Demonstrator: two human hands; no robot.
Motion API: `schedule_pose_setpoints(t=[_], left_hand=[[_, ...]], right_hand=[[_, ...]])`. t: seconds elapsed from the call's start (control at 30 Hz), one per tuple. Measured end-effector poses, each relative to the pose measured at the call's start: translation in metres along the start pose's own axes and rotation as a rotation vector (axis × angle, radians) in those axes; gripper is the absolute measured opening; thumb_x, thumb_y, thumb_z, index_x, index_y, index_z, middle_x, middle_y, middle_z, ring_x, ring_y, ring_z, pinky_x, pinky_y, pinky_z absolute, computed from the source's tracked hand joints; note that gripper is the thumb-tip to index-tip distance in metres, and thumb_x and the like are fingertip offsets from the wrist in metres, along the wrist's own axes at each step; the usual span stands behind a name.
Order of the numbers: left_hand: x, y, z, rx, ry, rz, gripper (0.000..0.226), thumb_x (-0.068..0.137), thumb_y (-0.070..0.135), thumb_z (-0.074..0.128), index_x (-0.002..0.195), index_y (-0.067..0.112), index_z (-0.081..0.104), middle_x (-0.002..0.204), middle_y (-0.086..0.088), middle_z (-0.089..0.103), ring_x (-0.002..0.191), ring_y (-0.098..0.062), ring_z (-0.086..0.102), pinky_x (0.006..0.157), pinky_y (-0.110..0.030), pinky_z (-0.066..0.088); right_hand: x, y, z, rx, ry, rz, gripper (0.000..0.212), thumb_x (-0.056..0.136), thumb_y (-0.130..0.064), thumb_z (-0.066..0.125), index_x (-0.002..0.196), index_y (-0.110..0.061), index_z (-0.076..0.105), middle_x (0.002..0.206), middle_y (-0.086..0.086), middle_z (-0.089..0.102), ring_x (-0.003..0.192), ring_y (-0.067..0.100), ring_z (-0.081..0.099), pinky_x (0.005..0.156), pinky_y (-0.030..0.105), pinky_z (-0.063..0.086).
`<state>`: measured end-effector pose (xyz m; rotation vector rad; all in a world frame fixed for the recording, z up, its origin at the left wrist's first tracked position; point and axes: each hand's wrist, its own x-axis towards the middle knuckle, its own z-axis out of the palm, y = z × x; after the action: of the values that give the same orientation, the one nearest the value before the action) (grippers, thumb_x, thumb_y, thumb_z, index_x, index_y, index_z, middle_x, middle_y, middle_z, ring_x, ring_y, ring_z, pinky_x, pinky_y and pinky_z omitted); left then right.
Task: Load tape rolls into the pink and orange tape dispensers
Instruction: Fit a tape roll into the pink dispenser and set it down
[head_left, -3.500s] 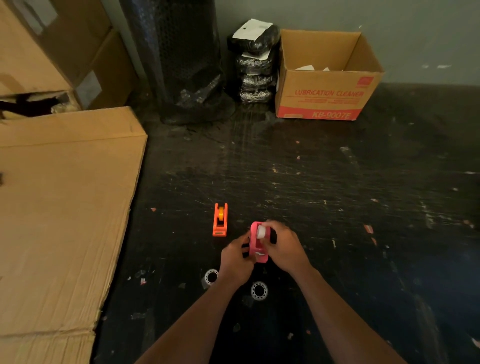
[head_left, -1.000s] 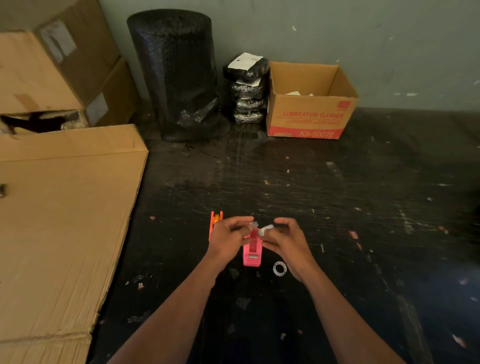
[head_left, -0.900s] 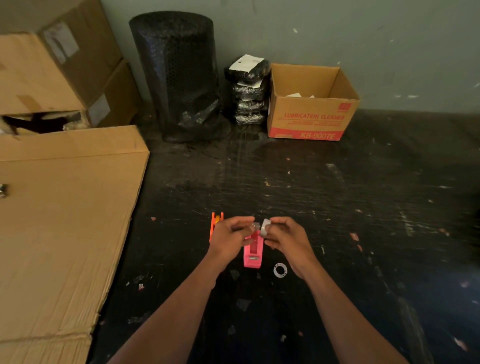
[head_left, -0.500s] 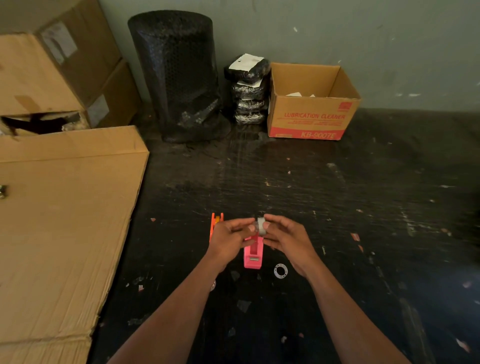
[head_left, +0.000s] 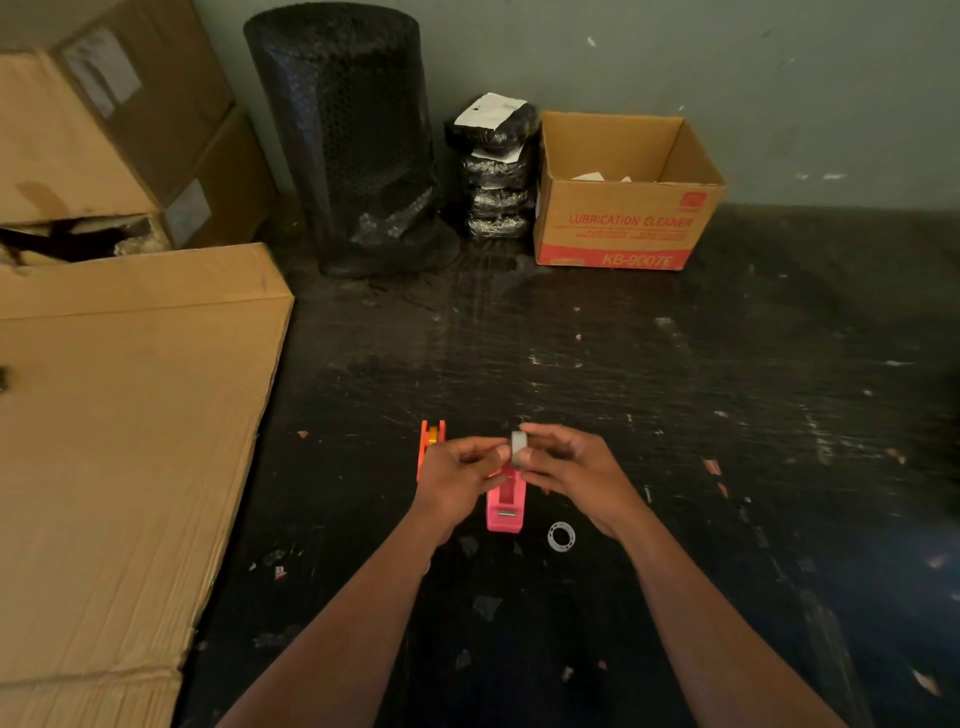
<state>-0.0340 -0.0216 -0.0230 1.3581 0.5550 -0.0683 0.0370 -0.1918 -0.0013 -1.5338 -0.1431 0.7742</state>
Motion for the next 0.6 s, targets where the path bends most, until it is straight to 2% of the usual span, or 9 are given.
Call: schedule_pose_setpoints(t=[0.1, 0.2, 0.3, 0.4, 0.53, 0.6], left_hand=[[0.001, -0.002, 0.002, 0.003, 0.028, 0.004, 0.024, 0.098, 0.005, 0.066, 0.12, 0.009, 0.074, 0.114, -0.009, 0.079, 0.102, -0.016, 0.078, 0.086, -0.031, 0.064], [0.005, -0.01, 0.003, 0.035, 0.12, -0.004, 0.025, 0.099, 0.003, 0.064, 0.121, 0.011, 0.071, 0.117, -0.011, 0.076, 0.105, -0.018, 0.076, 0.089, -0.036, 0.064], [0.004, -0.024, 0.002, 0.262, 0.153, 0.01, 0.049, 0.09, -0.007, 0.067, 0.134, 0.014, 0.063, 0.13, -0.005, 0.071, 0.117, -0.015, 0.07, 0.103, -0.039, 0.058], [-0.001, -0.038, 0.006, 0.434, 0.13, 0.001, 0.072, 0.084, -0.002, 0.077, 0.149, 0.013, 0.049, 0.142, -0.001, 0.063, 0.129, -0.015, 0.062, 0.108, -0.035, 0.053], [0.0, -0.056, 0.012, 0.504, 0.125, -0.026, 0.087, 0.08, 0.003, 0.084, 0.155, 0.015, 0.042, 0.149, -0.004, 0.058, 0.136, -0.019, 0.057, 0.112, -0.04, 0.05], [0.0, -0.063, 0.013, 0.545, 0.123, -0.008, 0.091, 0.075, 0.006, 0.088, 0.154, 0.016, 0.043, 0.146, -0.004, 0.06, 0.134, -0.019, 0.059, 0.111, -0.042, 0.052]], right_hand=[[0.002, -0.002, 0.0, -0.025, 0.005, 0.003, 0.044, 0.093, -0.001, 0.074, 0.132, -0.019, 0.067, 0.125, 0.005, 0.073, 0.108, 0.014, 0.078, 0.088, 0.029, 0.064], [0.007, -0.001, 0.0, -0.075, 0.03, 0.024, 0.048, 0.092, -0.003, 0.076, 0.135, -0.02, 0.065, 0.123, 0.004, 0.073, 0.109, 0.018, 0.077, 0.093, 0.035, 0.064], [0.012, 0.001, 0.0, -0.273, 0.059, 0.02, 0.045, 0.092, -0.01, 0.078, 0.134, -0.023, 0.067, 0.12, -0.001, 0.073, 0.108, 0.015, 0.072, 0.09, 0.031, 0.06], [0.018, 0.007, -0.001, -0.419, 0.06, 0.02, 0.043, 0.092, -0.011, 0.078, 0.132, -0.022, 0.068, 0.115, -0.006, 0.073, 0.104, 0.009, 0.07, 0.084, 0.025, 0.053], [0.025, 0.018, 0.0, -0.558, 0.044, 0.043, 0.05, 0.092, -0.014, 0.078, 0.139, -0.023, 0.064, 0.122, -0.011, 0.07, 0.11, 0.003, 0.064, 0.096, 0.026, 0.05], [0.029, 0.023, 0.002, -0.611, 0.035, 0.05, 0.051, 0.094, -0.013, 0.076, 0.142, -0.022, 0.062, 0.131, -0.007, 0.069, 0.119, 0.007, 0.063, 0.101, 0.028, 0.048]])
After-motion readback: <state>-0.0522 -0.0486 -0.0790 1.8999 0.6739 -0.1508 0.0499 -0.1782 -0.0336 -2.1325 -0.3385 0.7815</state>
